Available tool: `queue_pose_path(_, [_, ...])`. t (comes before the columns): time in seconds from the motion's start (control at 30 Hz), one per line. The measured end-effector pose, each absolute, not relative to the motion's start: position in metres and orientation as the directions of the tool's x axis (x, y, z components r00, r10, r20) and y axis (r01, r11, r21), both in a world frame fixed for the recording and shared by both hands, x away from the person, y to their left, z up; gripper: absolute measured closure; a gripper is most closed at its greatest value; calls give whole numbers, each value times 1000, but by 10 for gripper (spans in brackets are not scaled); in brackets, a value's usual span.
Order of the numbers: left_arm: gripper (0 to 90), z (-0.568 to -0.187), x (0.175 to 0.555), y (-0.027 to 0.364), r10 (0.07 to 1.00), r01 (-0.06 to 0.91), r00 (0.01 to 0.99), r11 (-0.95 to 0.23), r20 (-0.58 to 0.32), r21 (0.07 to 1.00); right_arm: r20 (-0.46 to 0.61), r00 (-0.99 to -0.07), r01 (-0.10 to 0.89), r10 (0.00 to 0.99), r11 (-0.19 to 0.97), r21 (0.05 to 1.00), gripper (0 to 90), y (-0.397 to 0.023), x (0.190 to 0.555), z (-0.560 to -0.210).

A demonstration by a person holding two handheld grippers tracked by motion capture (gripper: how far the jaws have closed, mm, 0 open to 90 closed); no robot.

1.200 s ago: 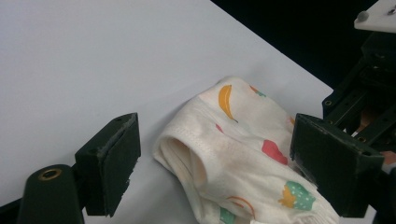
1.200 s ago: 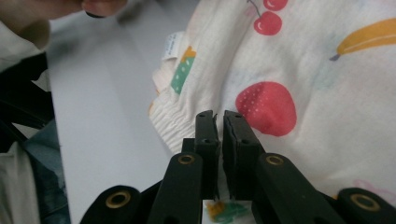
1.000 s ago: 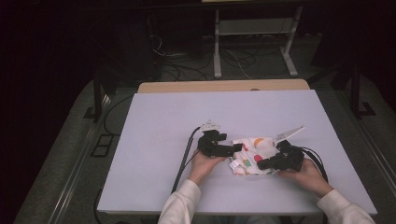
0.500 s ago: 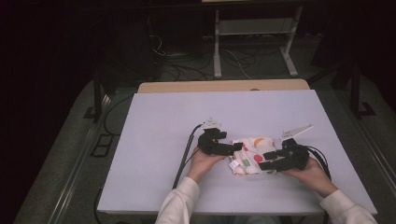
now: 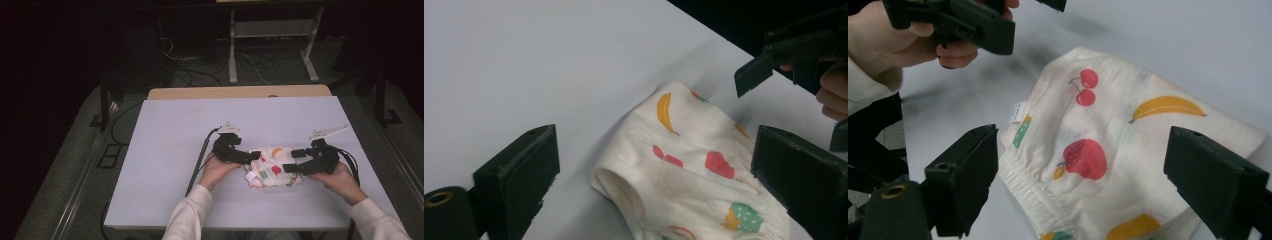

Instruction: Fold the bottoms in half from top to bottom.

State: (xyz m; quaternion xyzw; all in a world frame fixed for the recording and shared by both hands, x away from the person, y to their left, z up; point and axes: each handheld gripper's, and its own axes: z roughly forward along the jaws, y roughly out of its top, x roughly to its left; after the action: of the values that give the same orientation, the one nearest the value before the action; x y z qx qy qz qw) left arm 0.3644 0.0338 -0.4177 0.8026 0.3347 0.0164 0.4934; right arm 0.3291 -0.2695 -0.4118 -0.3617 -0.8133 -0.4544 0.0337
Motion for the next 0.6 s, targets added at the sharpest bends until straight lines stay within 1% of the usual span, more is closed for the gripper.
queue_pose_path(0.03, [21,-417,365,33,555,522,775,-296,-301,800,387,-735,619,557,317,719,126,-271,330,-411])
queue_pose_path(0.1, [5,-415,366,32,559,522,776,-310,-292,794,391,-731,621,559,309,720,81,-273,331,-409])
queue_pose_path(0.2, [0,-413,369,32,558,524,778,-325,-288,787,391,-726,624,566,302,721,29,-276,334,-408])
queue_pose_path(0.3, [0,-411,370,34,559,521,779,-327,-283,788,388,-721,622,574,291,727,5,-280,336,-406])
queue_pose_path(0.6, [0,-402,376,37,559,519,781,-333,-278,787,385,-708,627,592,277,728,0,-289,346,-399])
